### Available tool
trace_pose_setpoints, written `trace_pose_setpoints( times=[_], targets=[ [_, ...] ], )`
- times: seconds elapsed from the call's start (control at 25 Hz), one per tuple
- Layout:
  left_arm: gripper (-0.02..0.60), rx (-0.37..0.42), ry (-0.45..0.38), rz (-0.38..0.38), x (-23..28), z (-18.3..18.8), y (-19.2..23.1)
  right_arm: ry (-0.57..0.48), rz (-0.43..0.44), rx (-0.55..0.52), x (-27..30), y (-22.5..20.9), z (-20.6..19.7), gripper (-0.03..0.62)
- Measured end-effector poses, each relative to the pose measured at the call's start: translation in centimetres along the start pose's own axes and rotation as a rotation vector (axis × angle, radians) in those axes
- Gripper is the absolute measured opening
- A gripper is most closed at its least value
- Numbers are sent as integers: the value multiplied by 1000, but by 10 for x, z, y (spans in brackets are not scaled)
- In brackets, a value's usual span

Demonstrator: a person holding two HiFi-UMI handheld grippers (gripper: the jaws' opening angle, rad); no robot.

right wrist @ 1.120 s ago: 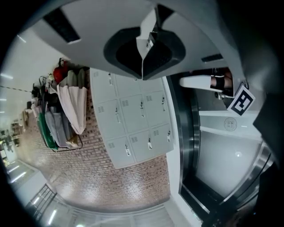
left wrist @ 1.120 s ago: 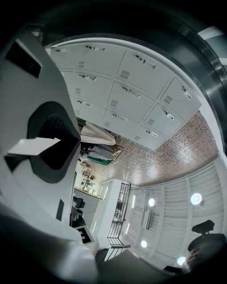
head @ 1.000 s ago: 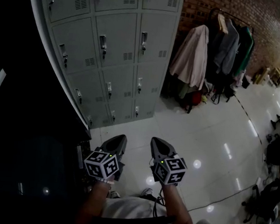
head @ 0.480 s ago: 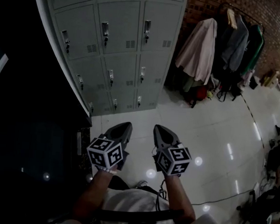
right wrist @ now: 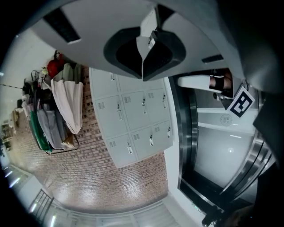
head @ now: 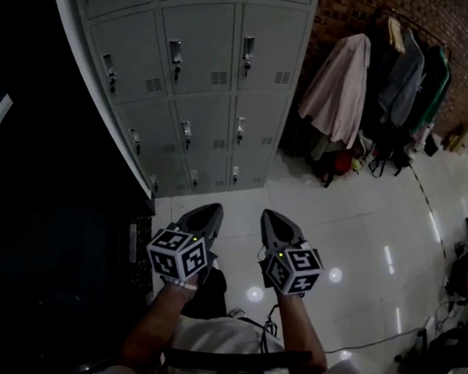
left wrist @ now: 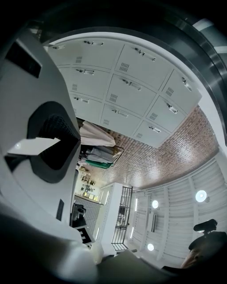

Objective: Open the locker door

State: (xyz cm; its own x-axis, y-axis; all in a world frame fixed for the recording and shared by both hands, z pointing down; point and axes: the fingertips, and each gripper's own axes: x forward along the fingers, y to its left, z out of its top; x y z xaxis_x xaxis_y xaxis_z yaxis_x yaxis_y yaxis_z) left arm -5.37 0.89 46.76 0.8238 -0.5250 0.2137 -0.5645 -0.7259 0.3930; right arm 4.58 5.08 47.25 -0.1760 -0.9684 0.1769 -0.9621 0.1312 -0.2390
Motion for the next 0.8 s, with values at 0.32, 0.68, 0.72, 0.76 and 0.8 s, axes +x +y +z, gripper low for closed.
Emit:
trace_pose_setpoints(
  times=[0.32,0.68,0.72,0.76,0.8],
  targets=[
    [-9,-2,-9,-13,68,30,46,2,-15,-25,72,-40,19,29],
    [-9,3,-32,-12,154,99,125,-10,-10,-26,198,-77,62,29],
    [-9,6,-35,-12,161,108,135,-11,-11,-30,212,-79,67,29],
    [-9,8,-39,-13,168,117,144,-12,-11,-34,226,-80,72,29],
    [-9,10,-42,-12,174,124,154,-13,-12,-37,238,-81,76,29]
  ],
)
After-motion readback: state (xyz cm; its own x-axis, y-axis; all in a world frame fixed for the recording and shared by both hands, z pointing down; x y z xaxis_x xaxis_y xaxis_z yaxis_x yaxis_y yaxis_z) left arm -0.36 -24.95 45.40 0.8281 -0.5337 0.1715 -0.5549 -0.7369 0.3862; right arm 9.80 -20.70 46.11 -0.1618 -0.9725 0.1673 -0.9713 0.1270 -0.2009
